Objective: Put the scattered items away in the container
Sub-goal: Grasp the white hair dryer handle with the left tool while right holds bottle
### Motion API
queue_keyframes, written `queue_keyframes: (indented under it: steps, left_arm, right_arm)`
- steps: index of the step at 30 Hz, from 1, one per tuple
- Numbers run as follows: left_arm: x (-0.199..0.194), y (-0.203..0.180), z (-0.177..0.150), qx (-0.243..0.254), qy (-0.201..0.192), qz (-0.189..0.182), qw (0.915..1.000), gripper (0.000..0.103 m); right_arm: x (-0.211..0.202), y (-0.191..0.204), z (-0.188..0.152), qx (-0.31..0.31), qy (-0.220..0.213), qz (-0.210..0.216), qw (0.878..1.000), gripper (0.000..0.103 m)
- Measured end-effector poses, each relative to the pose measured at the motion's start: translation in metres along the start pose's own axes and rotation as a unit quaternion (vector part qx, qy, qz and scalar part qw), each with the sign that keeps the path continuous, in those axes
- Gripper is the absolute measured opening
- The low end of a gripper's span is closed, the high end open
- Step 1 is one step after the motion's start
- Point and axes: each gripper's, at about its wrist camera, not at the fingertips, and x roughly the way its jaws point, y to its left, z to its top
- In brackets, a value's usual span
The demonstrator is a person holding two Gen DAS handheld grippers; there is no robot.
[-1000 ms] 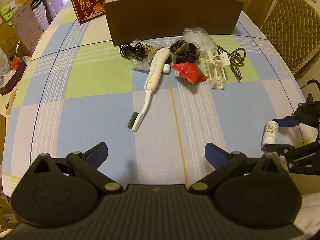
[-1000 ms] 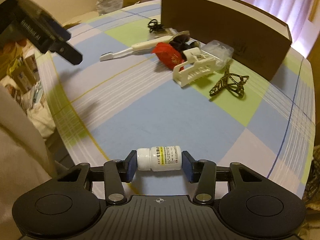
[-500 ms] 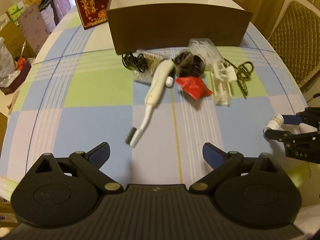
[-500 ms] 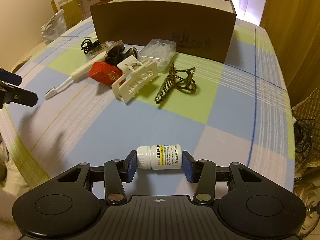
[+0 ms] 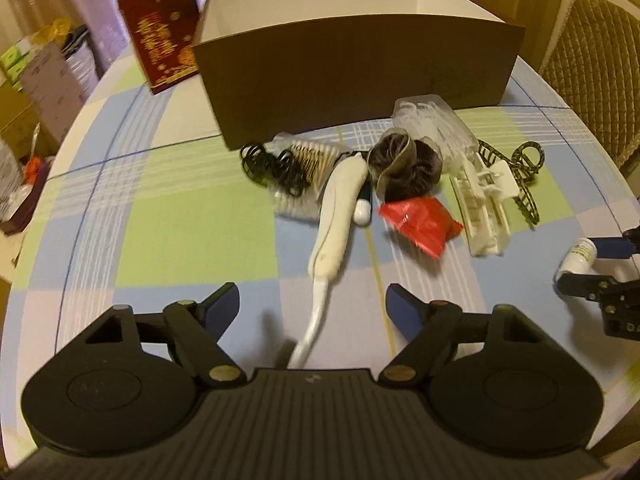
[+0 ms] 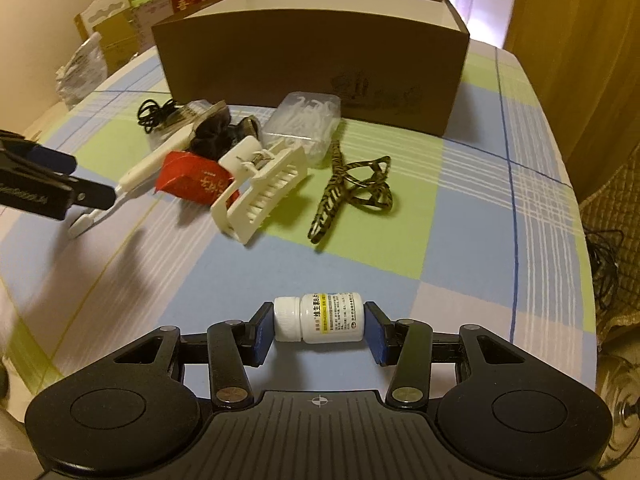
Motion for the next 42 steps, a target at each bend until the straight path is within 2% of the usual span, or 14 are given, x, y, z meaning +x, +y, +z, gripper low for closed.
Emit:
queue_keyframes:
  steps: [2,7,10,13,17,20,30,32,33,34,35,37,42]
  left_arm:
    - [0.008,0.002,0.006,0.006,0.003,-0.014,0.9999,0.067]
    - [0.025,0.006,0.015,0.027,0.01,-0.027,0.9992,0.061]
    - [0.034,0.007,0.018,0.033,0.018,-0.038,0.9986,0.049]
    - [0.04,0.008,0.022,0.037,0.02,-0.047,0.998,0.045]
    - [0.046,0.009,0.024,0.037,0.029,-0.06,0.9971,0.028]
    - [0.046,0.009,0.023,0.034,0.029,-0.07,0.9965,0.018]
    - [0.024,0.004,-0.002,0.006,0.059,-0.077,0.9953,0.017]
    - [0.023,0.004,-0.005,-0.003,0.063,-0.074,0.9953,0.021]
    - [0.024,0.003,-0.005,-0.004,0.062,-0.073,0.9954,0.022]
    - [0.024,0.002,-0.004,-0.005,0.062,-0.071,0.9955,0.025]
    - [0.025,0.001,-0.002,-0.007,0.063,-0.069,0.9956,0.027]
    - [0.027,-0.001,0.001,-0.007,0.067,-0.063,0.9958,0.028]
    - [0.027,-0.006,-0.001,-0.003,0.07,-0.046,0.9964,0.027]
  right_arm:
    - [0.001,-0.003,0.001,0.016,0.004,-0.005,1.0,0.05]
    - [0.005,-0.003,0.005,0.033,0.009,-0.013,0.999,0.05]
    - [0.007,-0.003,0.007,0.044,0.01,-0.017,0.999,0.05]
    - [0.008,-0.004,0.009,0.052,0.012,-0.019,0.998,0.05]
    - [0.01,-0.004,0.012,0.052,0.014,-0.021,0.998,0.05]
    - [0.011,-0.004,0.013,0.053,0.015,-0.02,0.998,0.05]
    - [0.012,-0.006,0.016,0.049,0.021,-0.009,0.999,0.05]
    - [0.012,-0.006,0.017,0.048,0.022,-0.008,0.999,0.05]
    - [0.012,-0.006,0.017,0.047,0.022,-0.006,0.999,0.055]
    - [0.011,-0.006,0.017,0.046,0.021,-0.005,0.999,0.074]
    - [0.01,-0.005,0.017,0.045,0.015,-0.008,0.999,0.084]
    - [0.006,-0.004,0.018,0.041,0.001,-0.006,0.999,0.086]
    - [0.007,-0.006,0.018,0.042,0.003,-0.009,0.999,0.086]
